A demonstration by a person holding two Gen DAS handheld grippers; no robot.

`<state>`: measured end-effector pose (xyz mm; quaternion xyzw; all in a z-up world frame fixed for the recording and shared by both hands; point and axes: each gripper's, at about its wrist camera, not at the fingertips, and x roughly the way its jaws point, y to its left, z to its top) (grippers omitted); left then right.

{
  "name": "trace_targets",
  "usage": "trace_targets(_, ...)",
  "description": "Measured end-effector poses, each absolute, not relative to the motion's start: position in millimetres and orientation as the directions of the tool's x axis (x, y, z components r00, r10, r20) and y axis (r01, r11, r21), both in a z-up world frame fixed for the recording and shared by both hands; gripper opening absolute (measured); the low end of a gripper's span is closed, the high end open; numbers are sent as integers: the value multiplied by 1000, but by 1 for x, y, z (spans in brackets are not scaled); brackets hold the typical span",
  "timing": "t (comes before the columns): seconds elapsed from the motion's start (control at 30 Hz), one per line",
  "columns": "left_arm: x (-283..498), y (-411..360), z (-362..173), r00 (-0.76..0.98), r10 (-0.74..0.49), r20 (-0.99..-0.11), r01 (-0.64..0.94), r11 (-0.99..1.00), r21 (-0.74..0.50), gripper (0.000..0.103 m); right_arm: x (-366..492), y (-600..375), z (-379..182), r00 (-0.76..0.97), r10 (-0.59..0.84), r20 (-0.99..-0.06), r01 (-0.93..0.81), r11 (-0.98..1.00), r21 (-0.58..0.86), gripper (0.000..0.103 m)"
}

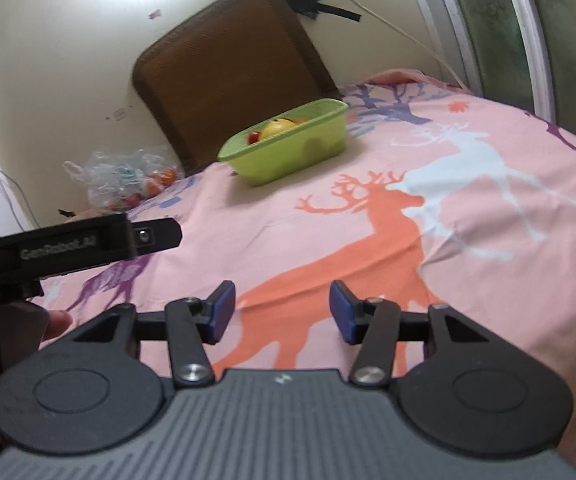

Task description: Organize fruits

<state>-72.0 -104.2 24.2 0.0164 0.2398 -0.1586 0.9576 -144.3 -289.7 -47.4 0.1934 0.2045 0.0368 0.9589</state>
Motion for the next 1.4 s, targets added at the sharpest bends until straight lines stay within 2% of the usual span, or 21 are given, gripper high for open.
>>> trace_targets(0.3, -112, -98, 36, 889, -239, -391, 257, 966, -6, 103, -174, -275, -36, 925, 172, -340, -36, 928, 371, 64)
trace_targets(0.5, -113, -99, 31, 893, -194, -405, 240, 968, 67, 103, -166, -265, -35, 920, 196, -340, -62, 928, 369, 68)
trace_targets(0.83, -111, -93, 24, 891, -184, -416, 229, 971, 61, 103, -163, -268, -37, 910, 211, -358, -68, 926, 373, 70)
trace_targets(0.9, -112, -93, 25, 897, -170, -409, 217, 974, 71, 103, -162, -268, -39, 908, 211, -362, -63, 923, 381, 76)
trace_targets(1.4, -110, -86, 23, 904, -156, -398, 209, 973, 93, 103, -155, -274, -48, 883, 229, -410, -35, 903, 428, 76)
